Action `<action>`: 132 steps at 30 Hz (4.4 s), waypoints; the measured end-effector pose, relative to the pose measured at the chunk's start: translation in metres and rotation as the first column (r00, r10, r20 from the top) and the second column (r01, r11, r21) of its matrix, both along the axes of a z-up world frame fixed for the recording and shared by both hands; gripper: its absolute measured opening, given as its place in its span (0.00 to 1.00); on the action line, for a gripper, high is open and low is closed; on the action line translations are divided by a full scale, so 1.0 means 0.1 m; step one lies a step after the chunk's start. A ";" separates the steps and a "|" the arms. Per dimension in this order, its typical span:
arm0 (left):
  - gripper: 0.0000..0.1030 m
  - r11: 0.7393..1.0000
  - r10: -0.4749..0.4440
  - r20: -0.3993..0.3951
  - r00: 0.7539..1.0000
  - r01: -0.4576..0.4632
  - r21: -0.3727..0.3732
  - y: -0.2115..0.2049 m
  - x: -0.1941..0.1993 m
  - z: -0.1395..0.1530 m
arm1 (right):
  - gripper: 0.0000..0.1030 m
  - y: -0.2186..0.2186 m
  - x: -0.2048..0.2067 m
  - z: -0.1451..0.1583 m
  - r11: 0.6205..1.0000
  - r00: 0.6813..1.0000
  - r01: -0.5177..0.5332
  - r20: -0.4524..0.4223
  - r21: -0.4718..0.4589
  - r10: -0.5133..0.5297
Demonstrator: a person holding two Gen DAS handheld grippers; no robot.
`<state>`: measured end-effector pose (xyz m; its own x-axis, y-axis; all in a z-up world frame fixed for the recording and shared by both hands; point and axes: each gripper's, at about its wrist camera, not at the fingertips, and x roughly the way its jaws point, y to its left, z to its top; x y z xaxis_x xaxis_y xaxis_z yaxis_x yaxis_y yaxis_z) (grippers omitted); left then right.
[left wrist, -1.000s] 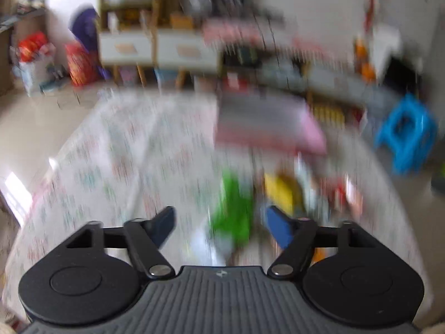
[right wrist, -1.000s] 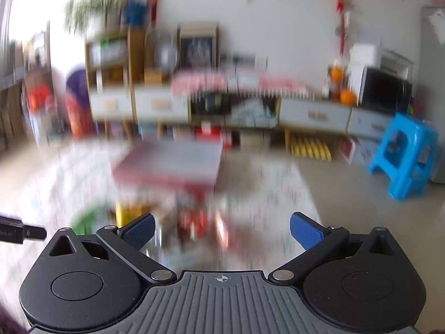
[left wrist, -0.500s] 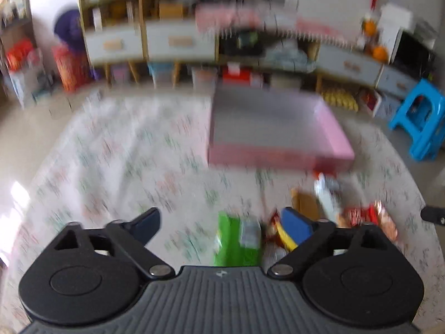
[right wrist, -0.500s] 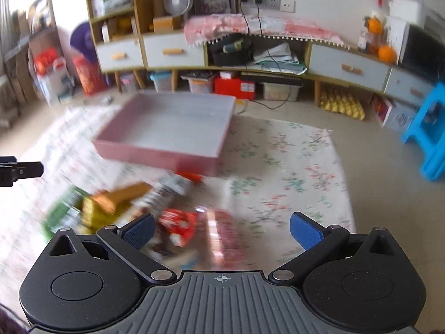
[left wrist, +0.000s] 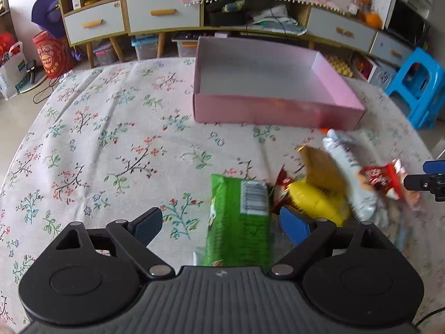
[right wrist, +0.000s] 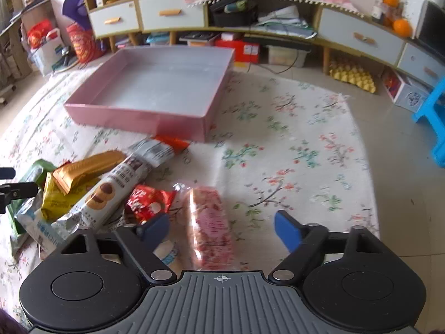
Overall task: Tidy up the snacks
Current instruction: 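Grasp the green bag with left tool while right grasps the pink candy pack, then carry the green bag and pink pack over the pink box with both tools, then open both tools to drop the green bag and pink pack into the box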
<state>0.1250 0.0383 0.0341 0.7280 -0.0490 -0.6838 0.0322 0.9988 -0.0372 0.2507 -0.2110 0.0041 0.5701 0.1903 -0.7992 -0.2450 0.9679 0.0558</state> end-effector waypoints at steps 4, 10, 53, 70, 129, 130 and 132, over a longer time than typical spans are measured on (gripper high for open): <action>0.67 1.000 -0.015 -0.021 1.000 0.016 0.005 -0.01 0.04 -0.08 | 0.51 0.05 0.04 -0.15 1.000 1.000 0.001 -0.025 -0.029 -0.001; 0.41 1.000 -0.028 -0.032 0.999 0.028 -0.002 -0.02 0.00 -0.16 | 0.33 0.01 -0.01 -0.07 0.999 0.999 0.033 -0.025 0.024 -0.032; 0.41 0.993 0.090 0.028 0.996 -0.088 -0.079 0.26 0.17 0.09 | 0.12 -0.19 0.03 0.15 0.980 0.990 0.142 -0.035 0.141 -0.139; 0.41 0.996 0.077 0.002 0.997 -0.077 -0.049 0.22 0.14 0.10 | 0.38 0.02 0.03 -0.20 1.000 0.995 0.023 -0.101 0.001 -0.023; 0.54 0.981 0.181 0.090 0.979 -0.186 0.047 -0.15 1.15 0.39 | 0.44 0.29 1.29 0.38 0.871 0.944 0.326 -0.083 0.368 -0.318; 0.55 0.980 0.189 0.094 0.977 -0.194 0.042 -0.12 1.10 0.46 | 0.45 0.28 1.25 0.42 0.871 0.946 0.321 -0.088 0.372 -0.311; 0.56 0.979 0.200 0.092 0.975 -0.204 0.030 -0.05 1.00 0.54 | 0.50 0.29 1.16 0.49 0.881 0.952 0.305 -0.088 0.360 -0.294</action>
